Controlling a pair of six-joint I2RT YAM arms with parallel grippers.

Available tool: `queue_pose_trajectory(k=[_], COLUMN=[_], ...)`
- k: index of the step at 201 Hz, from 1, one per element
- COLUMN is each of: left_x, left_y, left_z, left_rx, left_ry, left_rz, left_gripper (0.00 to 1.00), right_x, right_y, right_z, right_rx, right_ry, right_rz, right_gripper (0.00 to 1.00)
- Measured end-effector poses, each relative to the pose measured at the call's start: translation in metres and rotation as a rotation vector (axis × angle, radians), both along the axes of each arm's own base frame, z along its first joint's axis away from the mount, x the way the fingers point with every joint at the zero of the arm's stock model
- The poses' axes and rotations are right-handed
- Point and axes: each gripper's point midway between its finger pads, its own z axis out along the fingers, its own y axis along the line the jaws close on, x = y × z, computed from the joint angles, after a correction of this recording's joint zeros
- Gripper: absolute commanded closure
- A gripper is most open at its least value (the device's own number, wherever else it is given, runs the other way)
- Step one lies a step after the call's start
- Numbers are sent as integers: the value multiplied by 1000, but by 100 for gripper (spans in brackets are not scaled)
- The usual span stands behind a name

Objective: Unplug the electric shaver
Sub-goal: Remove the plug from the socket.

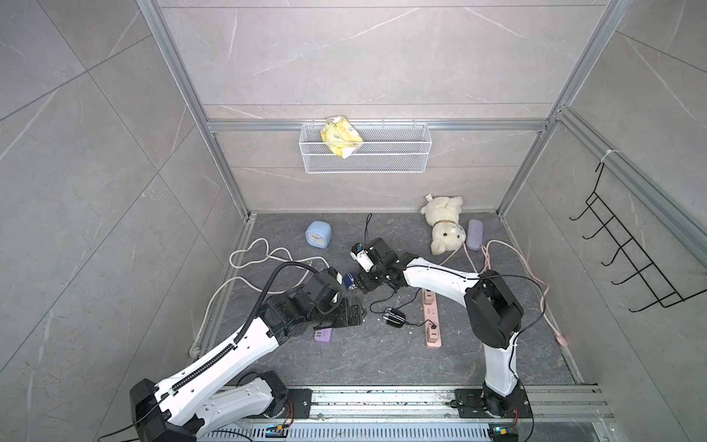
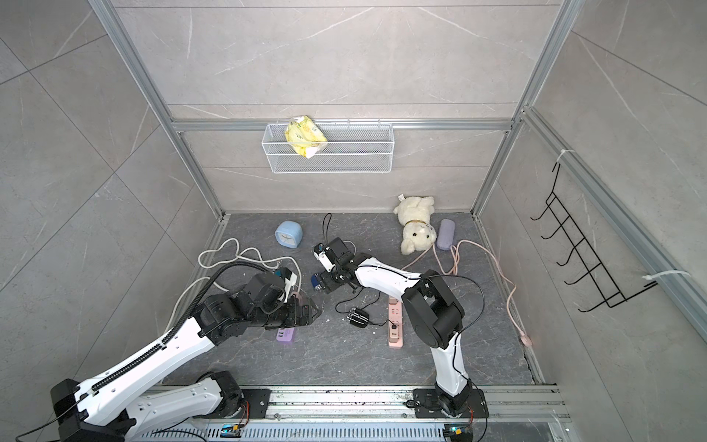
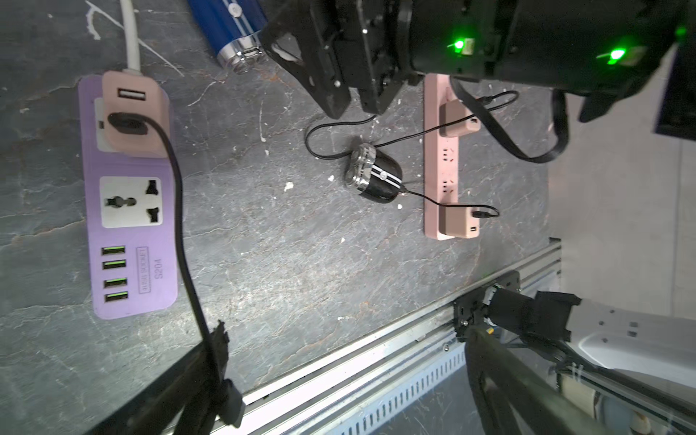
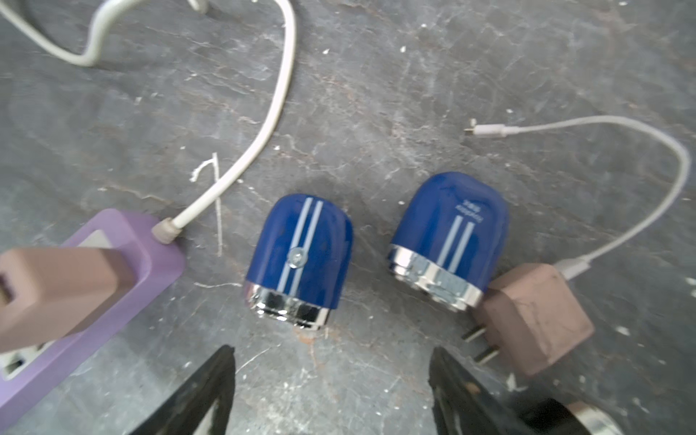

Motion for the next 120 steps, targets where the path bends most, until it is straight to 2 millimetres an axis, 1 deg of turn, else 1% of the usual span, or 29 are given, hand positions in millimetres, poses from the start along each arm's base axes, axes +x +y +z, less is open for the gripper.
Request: queue_pose_trajectory(k=[22, 59, 90, 109, 120], left_x=[0, 4, 4, 5, 5], left_y=[7, 17, 22, 22, 23], left_z=[-5, 1, -7, -14, -17], left_rx=[25, 31, 78, 105, 115], left_ry=[-12, -61, -48, -31, -25], left_rz=[18, 46, 57, 56, 56], left_gripper=[1, 1, 1, 1, 1], right_x=[-18, -52, -73, -81, -82], right_y=[5, 20, 47, 62, 70], right_z=[-2, 2, 14, 23, 28], right_rx=[58, 188, 255, 288, 303], right_ry=[37, 65, 13, -24, -38], right_rz=[71, 230, 372, 436, 460], right_gripper=[20, 20, 20, 20, 20])
